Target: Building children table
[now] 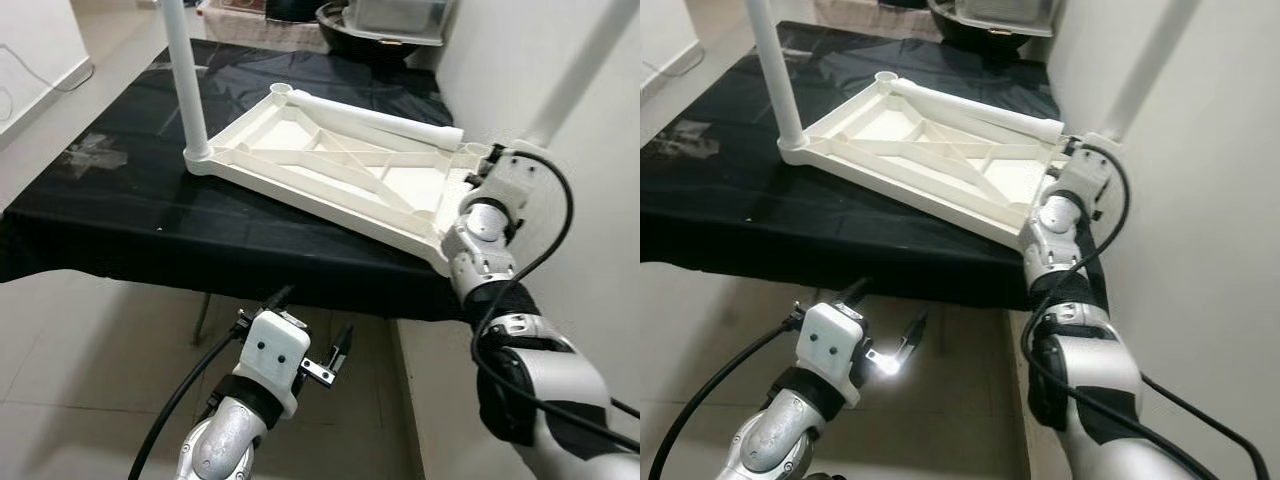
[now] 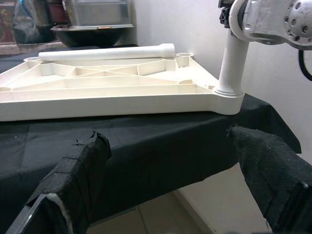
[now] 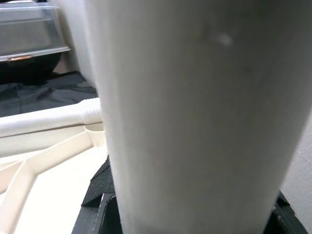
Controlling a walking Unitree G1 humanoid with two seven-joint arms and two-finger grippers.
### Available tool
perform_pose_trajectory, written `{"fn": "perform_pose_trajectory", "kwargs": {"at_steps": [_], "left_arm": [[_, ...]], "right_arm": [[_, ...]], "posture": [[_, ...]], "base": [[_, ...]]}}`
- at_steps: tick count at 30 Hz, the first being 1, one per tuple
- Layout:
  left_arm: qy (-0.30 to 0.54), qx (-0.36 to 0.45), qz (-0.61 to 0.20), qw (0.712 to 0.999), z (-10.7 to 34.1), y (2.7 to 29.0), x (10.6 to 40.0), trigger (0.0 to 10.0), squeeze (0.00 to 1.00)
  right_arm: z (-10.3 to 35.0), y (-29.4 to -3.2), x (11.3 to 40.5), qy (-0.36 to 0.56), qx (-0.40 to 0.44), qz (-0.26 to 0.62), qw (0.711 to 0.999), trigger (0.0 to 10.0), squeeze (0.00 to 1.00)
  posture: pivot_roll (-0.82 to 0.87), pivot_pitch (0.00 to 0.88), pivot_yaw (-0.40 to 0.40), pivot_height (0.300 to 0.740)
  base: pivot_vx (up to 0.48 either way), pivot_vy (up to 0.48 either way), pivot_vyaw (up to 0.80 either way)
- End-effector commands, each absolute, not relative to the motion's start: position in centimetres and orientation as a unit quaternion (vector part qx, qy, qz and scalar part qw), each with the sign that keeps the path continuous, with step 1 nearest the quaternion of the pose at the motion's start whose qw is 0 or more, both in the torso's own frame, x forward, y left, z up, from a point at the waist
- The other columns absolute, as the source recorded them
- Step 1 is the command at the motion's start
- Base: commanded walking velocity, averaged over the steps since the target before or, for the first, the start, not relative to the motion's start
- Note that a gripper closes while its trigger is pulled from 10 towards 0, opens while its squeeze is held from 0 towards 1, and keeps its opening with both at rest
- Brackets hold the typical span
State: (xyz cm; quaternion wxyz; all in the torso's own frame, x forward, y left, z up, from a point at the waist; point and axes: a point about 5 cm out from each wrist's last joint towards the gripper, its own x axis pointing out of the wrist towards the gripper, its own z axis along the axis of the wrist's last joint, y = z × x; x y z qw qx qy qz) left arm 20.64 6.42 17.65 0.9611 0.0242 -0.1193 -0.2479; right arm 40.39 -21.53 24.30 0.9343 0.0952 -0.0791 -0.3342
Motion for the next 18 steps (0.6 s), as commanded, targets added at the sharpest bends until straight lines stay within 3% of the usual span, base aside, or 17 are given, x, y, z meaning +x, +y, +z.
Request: {"fn": "perform_pose_trajectory", "kwargs": {"at_steps": [1,2,3,4,9,10,11,18], "left_arm": [[-0.108,0.026,-0.251,0.961,17.2,6.4,20.5,10.0,0.0],[-0.108,0.026,-0.251,0.961,17.2,6.4,20.5,10.0,0.0],[-0.107,0.026,-0.252,0.961,17.1,6.4,20.5,10.0,0.0],[-0.107,0.026,-0.253,0.961,17.1,6.4,20.4,10.0,0.0],[-0.106,0.027,-0.253,0.961,17.0,6.3,20.4,10.0,0.0],[-0.106,0.027,-0.253,0.961,17.0,6.3,20.4,10.0,0.0],[-0.106,0.027,-0.253,0.961,17.0,6.3,20.4,10.0,0.0],[-0.103,0.028,-0.253,0.961,16.8,6.4,20.5,10.0,0.0]], "right_arm": [[21.7,-22.9,39.9,-0.017,0.112,-0.374,0.921,10.0,0.0],[21.7,-22.9,39.9,-0.017,0.112,-0.374,0.921,10.0,0.0],[21.6,-22.5,40.0,-0.016,0.106,-0.366,0.924,10.0,0.74],[21.4,-22.0,40.0,-0.014,0.105,-0.358,0.928,10.0,1.0],[20.9,-21.2,40.0,-0.013,0.101,-0.353,0.93,10.0,1.0],[20.8,-21.0,40.0,-0.014,0.099,-0.349,0.932,10.0,0.92],[20.9,-20.7,40.0,-0.021,0.097,-0.342,0.934,10.0,0.0],[20.5,-19.6,38.7,-0.073,0.076,-0.298,0.949,10.0,0.0]], "posture": [[0.12,0.178,-0.098,0.74],[0.12,0.178,-0.098,0.74],[0.12,0.178,-0.097,0.74],[0.12,0.177,-0.097,0.74],[0.12,0.172,-0.096,0.74],[0.12,0.172,-0.096,0.74],[0.12,0.168,-0.095,0.74],[0.11,0.157,-0.091,0.74]], "base": [[0.0,0.0,0.0],[0.0,0.0,0.0],[0.0,0.0,0.0],[0.0,0.0,0.0],[0.0,0.0,0.0],[0.0,0.0,0.0],[0.0,0.0,0.0],[0.0,0.0,0.0]]}}
